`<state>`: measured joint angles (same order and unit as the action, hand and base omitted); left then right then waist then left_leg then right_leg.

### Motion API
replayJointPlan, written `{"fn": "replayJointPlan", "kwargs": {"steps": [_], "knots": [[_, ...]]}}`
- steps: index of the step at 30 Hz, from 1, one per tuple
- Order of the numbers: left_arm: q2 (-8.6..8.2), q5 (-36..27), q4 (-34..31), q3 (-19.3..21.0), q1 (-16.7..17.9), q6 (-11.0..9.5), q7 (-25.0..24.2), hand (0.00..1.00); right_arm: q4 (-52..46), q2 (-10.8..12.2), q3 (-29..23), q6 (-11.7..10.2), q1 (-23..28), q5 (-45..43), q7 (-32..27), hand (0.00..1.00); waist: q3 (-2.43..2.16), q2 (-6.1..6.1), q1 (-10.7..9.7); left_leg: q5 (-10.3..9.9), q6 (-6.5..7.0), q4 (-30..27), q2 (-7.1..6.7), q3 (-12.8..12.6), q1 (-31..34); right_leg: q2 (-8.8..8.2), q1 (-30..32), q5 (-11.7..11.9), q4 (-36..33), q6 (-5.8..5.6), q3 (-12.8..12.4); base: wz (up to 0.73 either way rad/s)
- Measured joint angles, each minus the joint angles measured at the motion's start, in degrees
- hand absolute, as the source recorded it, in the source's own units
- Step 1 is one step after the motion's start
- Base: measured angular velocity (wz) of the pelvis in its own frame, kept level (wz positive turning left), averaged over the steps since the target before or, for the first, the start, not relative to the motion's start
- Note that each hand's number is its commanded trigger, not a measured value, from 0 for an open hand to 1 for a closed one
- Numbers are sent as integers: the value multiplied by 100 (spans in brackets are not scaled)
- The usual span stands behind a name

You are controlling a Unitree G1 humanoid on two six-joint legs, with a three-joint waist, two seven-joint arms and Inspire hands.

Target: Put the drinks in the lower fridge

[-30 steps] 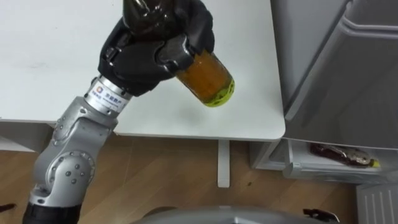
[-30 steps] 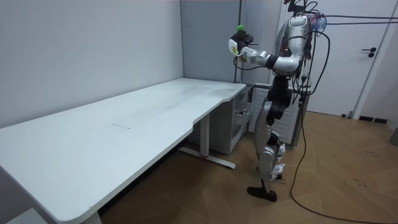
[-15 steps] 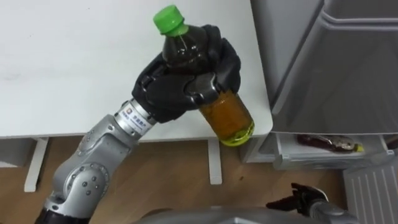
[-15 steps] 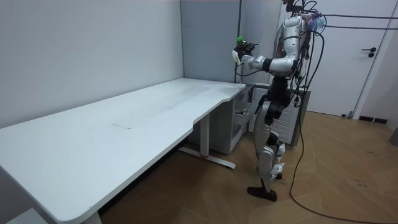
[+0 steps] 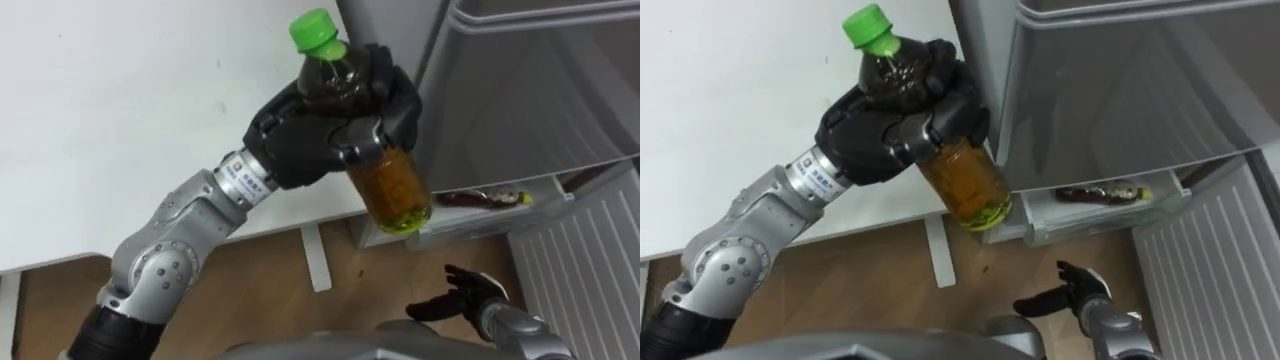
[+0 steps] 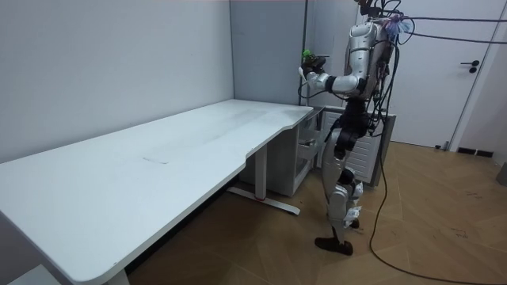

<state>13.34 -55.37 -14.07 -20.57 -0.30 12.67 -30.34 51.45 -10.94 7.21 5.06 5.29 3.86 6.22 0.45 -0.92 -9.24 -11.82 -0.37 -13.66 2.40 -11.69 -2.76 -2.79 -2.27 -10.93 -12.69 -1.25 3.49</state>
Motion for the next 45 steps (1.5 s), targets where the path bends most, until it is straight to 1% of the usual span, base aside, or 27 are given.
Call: {"fn": "replayJointPlan", "kwargs": {"steps": [1,5,6,8,9,11,13,14,16,18,19,21,24,28,29,30,31,33,35,37,39,40,41,43,45], "knots": [[-22,0,3,-48,-1,0,0,100,-87,1,0,-21,0,-2,30,0,-3,4,-9,-1,0,0,7,-63,-13,6,24,6,-5,-2,-50,-27],[-19,0,13,-150,-2,-33,0,100,-353,-1,28,-31,70,-56,112,0,-2,14,-79,-2,0,7,15,-175,-31,17,88,7,-51,-5,-167,-17],[-20,1,79,-173,-31,-107,0,100,-526,-1,86,-36,68,-90,171,0,4,19,-88,-2,0,8,26,-251,-25,19,143,6,-104,-4,-195,-20],[-20,2,291,-258,-178,-209,0,100,-796,-27,182,-49,69,-78,288,0,3,23,-150,-4,2,8,25,-260,6,15,199,6,-132,-3,-203,-11],[-21,12,454,-319,-307,-264,0,100,-1025,-28,212,-64,70,-65,376,0,15,18,-174,-4,2,10,25,-260,22,16,238,8,-152,-3,-216,-6],[-28,221,551,-391,-374,-355,1,100,-1318,-42,257,-168,129,-67,514,0,20,9,-231,-7,3,14,25,-260,23,21,241,8,-150,-3,-223,-2],[-28,565,561,-499,-392,-451,1,100,-1671,-83,288,-257,285,-67,687,0,18,13,-264,-25,6,17,29,-270,27,26,238,8,-124,-4,-230,0],[-28,684,560,-504,-402,-459,1,100,-1721,-83,292,-258,300,-67,740,0,19,12,-273,-31,7,17,34,-289,25,27,240,9,-122,-4,-231,-7],[-25,1146,562,-502,-502,-460,1,100,-2050,-92,293,-259,454,-78,995,0,18,14,-286,-63,5,15,66,-392,27,40,261,16,-115,-2,-249,-12],[-25,1379,563,-507,-586,-494,2,100,-2226,-98,304,-263,540,-78,1232,0,16,15,-288,-93,-3,6,92,-426,41,68,292,22,-112,7,-287,-15],[11,1466,565,-516,-603,-605,1,100,-2359,-141,343,-260,568,-72,1383,0,16,22,-290,-97,-7,-1,103,-469,63,84,328,32,-113,13,-344,-16],[91,1487,564,-572,-622,-695,-9,100,-2641,-229,378,-254,654,-52,1576,0,13,31,-291,-97,-6,-16,108,-477,93,86,332,51,-124,15,-356,-7],[117,1488,636,-640,-639,-817,-15,100,-3124,-401,507,-254,700,50,1964,0,25,10,-285,-98,-6,-17,105,-501,70,88,332,52,-169,15,-414,-8],[118,1628,795,-692,-644,-829,-14,100,-3528,-554,505,-252,738,50,2543,0,70,-53,-324,-127,-11,-10,112,-544,13,110,369,50,-195,12,-473,-10],[121,1632,817,-706,-649,-830,-14,100,-3550,-577,507,-251,739,51,2605,0,79,-67,-323,-132,-10,-11,114,-560,15,111,390,46,-198,9,-478,-8],[144,1638,863,-749,-663,-830,-14,100,-3611,-646,509,-244,745,51,2738,0,89,-86,-318,-143,-7,-10,116,-575,31,108,424,44,-214,8,-476,-8],[192,1640,877,-798,-663,-830,-14,100,-3656,-703,509,-245,744,54,2844,0,92,-99,-318,-151,-2,-14,119,-585,63,106,462,46,-222,5,-472,-6],[225,1675,945,-901,-670,-848,-15,100,-3660,-765,508,-245,755,59,2992,0,84,-133,-338,-157,8,-42,118,-584,121,100,513,50,-239,2,-463,0],[243,1690,1077,-957,-671,-860,-16,100,-3718,-805,504,-245,754,60,3157,0,99,-163,-349,-177,16,-104,127,-582,177,99,563,50,-309,1,-465,0],[337,1825,1216,-1028,-688,-862,-17,100,-3874,-878,503,-246,754,61,3356,0,94,-176,-368,-206,20,-192,148,-580,273,104,628,52,-318,1,-466,0],[379,1914,1408,-1118,-734,-896,-18,100,-3911,-900,503,-247,752,78,3476,0,88,-190,-367,-217,15,-210,162,-584,278,111,625,53,-319,0,-465,0],[406,1967,1521,-1158,-763,-898,-26,100,-3924,-900,503,-247,739,82,3528,0,93,-200,-369,-228,11,-226,177,-590,278,122,624,54,-320,1,-466,0],[406,1977,1594,-1168,-779,-899,-30,100,-3934,-900,502,-247,730,84,3546,0,98,-207,-369,-229,9,-242,182,-586,280,124,625,54,-325,1,-466,-5],[406,1978,1970,-1234,-892,-935,-30,100,-4041,-917,500,-248,712,121,3579,0,108,-225,-380,-248,-3,-330,207,-585,303,139,620,55,-334,3,-466,-5],[413,1982,2137,-1265,-896,-939,-30,100,-4149,-919,499,-250,710,160,3583,0,113,-232,-438,-252,-7,-364,212,-580,311,141,602,55,-328,5,-467,0]]}}
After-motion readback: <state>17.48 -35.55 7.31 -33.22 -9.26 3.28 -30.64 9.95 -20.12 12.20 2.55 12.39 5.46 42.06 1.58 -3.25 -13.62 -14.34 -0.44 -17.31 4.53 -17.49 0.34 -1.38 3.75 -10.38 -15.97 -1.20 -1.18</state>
